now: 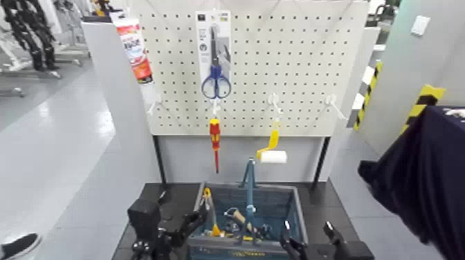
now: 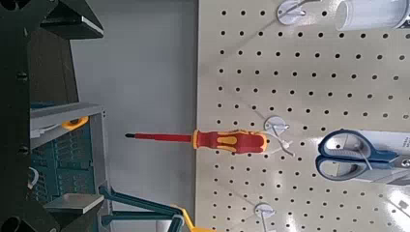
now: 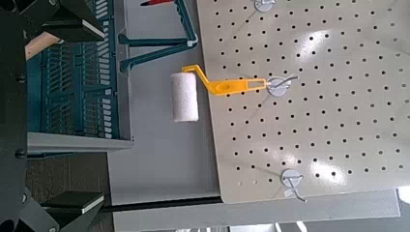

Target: Put the red screwdriver into the crate.

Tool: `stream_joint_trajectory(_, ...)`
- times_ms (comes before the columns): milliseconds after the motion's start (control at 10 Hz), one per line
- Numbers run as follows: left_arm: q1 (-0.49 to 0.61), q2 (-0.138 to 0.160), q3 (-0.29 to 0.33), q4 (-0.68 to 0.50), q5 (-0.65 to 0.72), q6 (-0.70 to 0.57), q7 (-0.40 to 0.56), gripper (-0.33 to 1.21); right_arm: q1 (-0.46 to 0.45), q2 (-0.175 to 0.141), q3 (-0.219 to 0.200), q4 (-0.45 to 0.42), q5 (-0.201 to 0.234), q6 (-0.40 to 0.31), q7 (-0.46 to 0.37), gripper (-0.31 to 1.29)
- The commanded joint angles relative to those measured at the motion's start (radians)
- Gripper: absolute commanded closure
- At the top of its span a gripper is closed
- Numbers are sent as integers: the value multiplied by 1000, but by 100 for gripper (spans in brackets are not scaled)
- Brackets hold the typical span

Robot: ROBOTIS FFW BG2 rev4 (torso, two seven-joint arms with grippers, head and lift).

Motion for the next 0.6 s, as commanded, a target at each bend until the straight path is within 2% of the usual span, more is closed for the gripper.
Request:
stream_joint_trajectory(100,-11,0,1,9,1,-3,-5,11,-1,1,0,0,0,0,0,14)
stream_joint_trajectory(600,-28,0,1,23,3,-8,-13,11,-1,1,2,2,-2,0,0,14)
